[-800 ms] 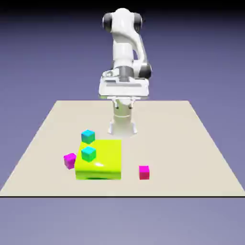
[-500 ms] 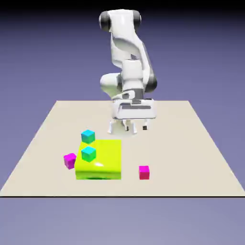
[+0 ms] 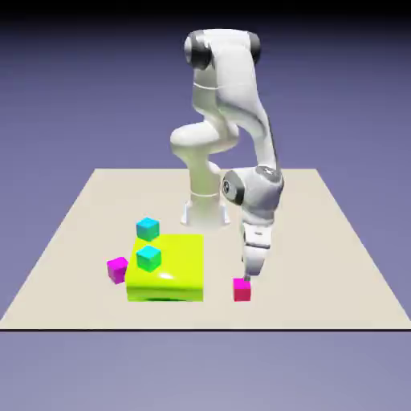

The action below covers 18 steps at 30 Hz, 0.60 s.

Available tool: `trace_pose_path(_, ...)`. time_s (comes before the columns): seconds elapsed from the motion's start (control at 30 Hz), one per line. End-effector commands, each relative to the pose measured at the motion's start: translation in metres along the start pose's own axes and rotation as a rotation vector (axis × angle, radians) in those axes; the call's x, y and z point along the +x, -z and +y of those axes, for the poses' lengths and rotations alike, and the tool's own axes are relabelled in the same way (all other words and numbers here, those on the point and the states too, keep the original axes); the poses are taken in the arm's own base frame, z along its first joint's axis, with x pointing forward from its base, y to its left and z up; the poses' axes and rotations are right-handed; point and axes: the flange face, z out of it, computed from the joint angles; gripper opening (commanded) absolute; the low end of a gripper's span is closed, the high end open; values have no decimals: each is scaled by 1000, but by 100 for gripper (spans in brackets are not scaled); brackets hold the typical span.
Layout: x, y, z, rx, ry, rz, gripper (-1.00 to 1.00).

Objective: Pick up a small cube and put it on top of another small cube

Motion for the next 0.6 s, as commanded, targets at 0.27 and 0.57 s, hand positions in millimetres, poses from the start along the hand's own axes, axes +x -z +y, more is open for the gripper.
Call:
trace_pose_path(0.27,2,-47,-2,0,0,0,-100)
trace_pose_path(0.57,-55,44,89,24,-359,-48,-100)
